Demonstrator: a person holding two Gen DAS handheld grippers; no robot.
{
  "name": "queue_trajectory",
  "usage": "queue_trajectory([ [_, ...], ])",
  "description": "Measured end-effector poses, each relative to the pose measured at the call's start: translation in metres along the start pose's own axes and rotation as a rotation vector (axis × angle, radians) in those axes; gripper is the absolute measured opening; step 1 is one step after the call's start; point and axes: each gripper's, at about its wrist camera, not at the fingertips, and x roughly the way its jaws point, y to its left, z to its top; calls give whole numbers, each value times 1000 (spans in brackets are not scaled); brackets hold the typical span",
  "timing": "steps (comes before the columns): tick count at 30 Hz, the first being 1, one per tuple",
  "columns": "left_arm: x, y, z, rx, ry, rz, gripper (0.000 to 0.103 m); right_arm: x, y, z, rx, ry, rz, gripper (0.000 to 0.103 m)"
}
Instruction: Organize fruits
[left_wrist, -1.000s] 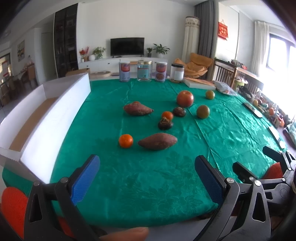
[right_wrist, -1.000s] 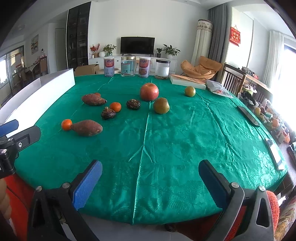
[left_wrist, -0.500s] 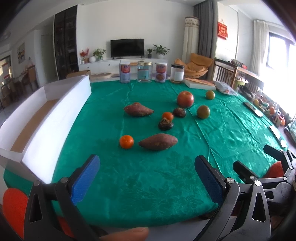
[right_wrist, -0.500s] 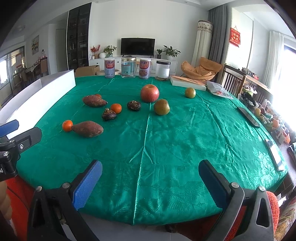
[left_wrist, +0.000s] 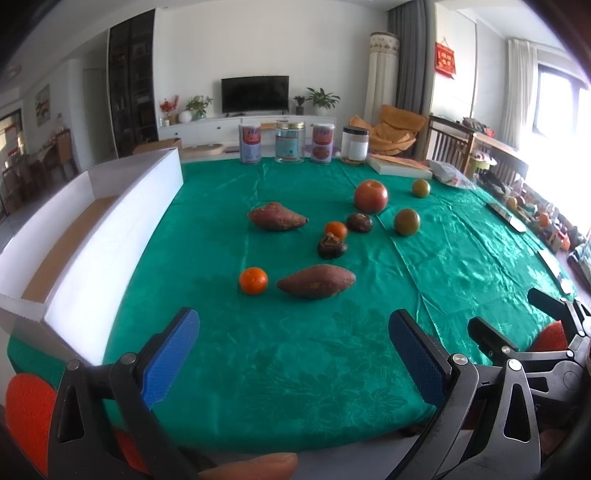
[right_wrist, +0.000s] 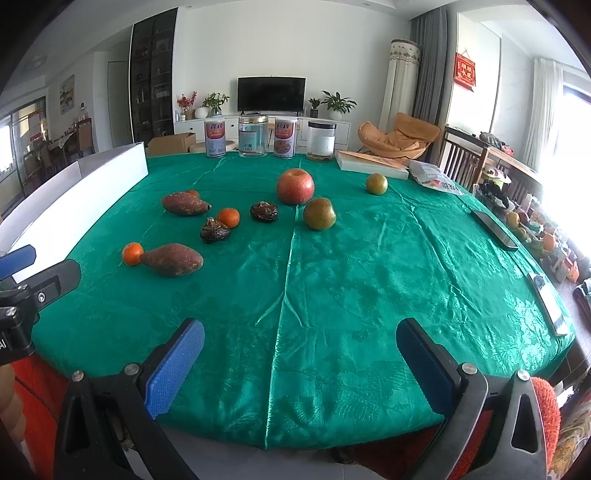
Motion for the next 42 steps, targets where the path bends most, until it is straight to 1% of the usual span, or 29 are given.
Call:
queue_trajectory([
  [24, 0, 1, 0, 2, -2, 3, 103, -1, -3, -1, 5, -6, -3, 103],
  [31, -1, 0, 0, 3, -3, 5, 103, -5, -7, 0, 14, -21, -10, 103],
  [35, 0, -1, 2, 4, 12, 14, 103, -15, -13, 3, 32, -66, -57, 103],
  [38, -1, 5, -1, -19, 29, 26, 103, -20, -21, 3, 44, -86, -98, 103],
  [40, 1, 13, -4, -41, 47, 32, 103, -19, -24, 2, 53, -82, -108, 103],
  [42, 6, 19, -7, -57, 63, 37, 103, -13, -26, 1, 60, -59, -106, 103],
])
